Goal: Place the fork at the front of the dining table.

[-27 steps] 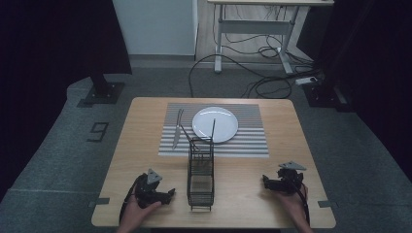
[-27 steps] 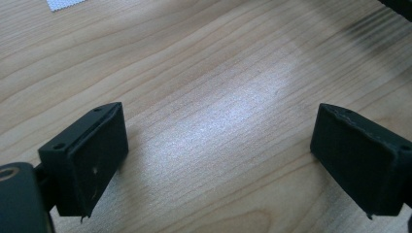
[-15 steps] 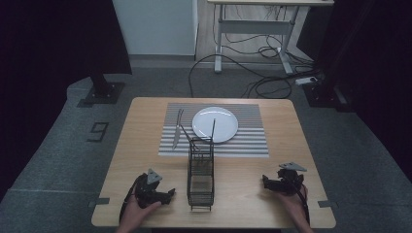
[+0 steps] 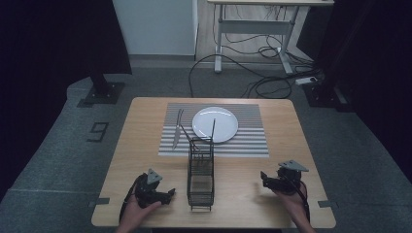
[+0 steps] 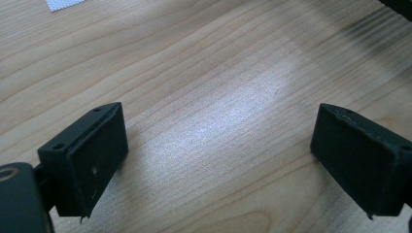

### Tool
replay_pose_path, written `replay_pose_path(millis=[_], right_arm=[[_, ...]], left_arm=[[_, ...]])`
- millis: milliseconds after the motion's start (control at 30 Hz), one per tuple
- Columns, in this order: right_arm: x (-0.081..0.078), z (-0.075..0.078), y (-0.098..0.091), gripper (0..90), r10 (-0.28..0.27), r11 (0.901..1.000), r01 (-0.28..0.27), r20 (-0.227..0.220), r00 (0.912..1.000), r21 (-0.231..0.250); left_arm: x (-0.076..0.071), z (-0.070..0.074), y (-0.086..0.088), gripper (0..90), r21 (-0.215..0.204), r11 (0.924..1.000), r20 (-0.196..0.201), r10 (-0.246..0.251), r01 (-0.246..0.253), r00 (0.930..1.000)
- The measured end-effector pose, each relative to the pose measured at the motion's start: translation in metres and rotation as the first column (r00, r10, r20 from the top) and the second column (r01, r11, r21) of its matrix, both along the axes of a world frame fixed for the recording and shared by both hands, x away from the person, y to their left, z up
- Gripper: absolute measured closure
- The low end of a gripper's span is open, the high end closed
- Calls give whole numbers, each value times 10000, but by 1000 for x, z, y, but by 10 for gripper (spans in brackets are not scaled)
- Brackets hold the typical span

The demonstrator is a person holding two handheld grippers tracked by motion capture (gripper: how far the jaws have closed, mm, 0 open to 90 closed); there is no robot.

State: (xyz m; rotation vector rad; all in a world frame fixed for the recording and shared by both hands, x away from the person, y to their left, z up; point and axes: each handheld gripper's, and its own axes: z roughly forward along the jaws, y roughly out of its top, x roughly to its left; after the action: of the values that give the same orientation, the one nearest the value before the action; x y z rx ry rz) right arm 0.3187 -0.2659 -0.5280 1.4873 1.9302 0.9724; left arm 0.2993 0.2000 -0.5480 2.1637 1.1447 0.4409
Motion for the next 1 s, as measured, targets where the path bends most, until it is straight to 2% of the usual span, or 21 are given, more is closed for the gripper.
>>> replay_pose_path(millis=[133,367,567,867,1000], right_arm=[[-1,7,7,68,101,9999,-103,224,9997,88],[-1,14,17,78,475,9986,-482,336,9983,216],[-3,24,22,85,556,9979,-574,580,9968,293],[4,38,38,96,918,9944,-952,733,9931,456],[7,48,45,105,1040,9929,-1086,888,9906,478]], left_arm=[[0,0,0,62,0,10000,0,2,-2,10000],[0,0,0,63,-1,10000,2,1,-1,10000],[0,0,0,62,-1,10000,1,2,-2,10000],[0,0,0,62,5,10000,-3,-14,14,10000],[0,0,0,60,10,10000,-5,-19,19,10000]])
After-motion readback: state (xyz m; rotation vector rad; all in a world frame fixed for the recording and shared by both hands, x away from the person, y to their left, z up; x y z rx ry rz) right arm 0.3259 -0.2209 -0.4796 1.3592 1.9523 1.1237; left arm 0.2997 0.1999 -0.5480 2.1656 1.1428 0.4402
